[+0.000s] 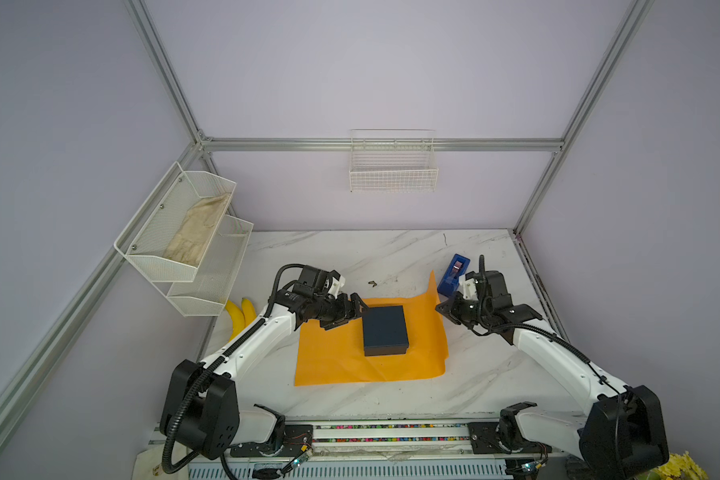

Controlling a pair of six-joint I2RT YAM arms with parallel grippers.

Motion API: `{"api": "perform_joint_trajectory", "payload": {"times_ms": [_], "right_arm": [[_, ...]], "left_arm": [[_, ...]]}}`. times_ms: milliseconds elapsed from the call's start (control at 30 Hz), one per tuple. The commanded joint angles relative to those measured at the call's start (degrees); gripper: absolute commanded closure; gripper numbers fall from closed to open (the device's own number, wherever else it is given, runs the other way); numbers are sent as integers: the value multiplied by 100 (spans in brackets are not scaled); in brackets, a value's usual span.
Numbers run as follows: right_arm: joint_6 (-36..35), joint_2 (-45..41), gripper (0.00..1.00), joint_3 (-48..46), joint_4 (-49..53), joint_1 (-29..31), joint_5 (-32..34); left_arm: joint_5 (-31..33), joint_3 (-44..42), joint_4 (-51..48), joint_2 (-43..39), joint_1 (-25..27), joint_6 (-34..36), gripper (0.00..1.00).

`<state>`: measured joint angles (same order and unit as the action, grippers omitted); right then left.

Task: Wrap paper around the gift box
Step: 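Lift the pinched paper edge with the right gripper up over the box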

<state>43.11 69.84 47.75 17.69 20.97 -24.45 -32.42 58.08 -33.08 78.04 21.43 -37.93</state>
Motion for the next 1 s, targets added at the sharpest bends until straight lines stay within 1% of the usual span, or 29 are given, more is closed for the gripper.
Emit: {"api": "perform_joint_trajectory", "payload": {"times_ms": [0,133,267,367,533,567,700,800,867,967], "right_arm": [[627,265,97,363,-301,576,568],[808,698,97,692,-524,1333,866],[955,1237,97,962,-742,1946,1074],[1112,1505,96,1102,-899,2248,1112],[1226,1702,96,1207,-1040,2527,1161],[1226,1747,96,1217,-1054,2566,1157],[1226,1873,96,1304,-1085,2622,1110],[1208,1940,96,1362,-1152,2627,1101],[1178,2003,96,1449,-1117,2631,1054],[1173,2076,96,1444,-1169,2631,977]], "left_arm": [[-162,790,109,1,79,-55,11],[-91,937,357,18,318,-318,12],[31,1063,573,71,542,-595,14],[247,1128,624,97,650,-770,14],[652,1069,636,238,660,-950,18],[674,1074,650,480,656,-966,21],[653,1252,674,868,689,-988,32],[854,1348,654,1068,686,-1012,43],[871,1471,648,1221,687,-1041,52],[857,1688,641,1407,696,-982,57]]}}
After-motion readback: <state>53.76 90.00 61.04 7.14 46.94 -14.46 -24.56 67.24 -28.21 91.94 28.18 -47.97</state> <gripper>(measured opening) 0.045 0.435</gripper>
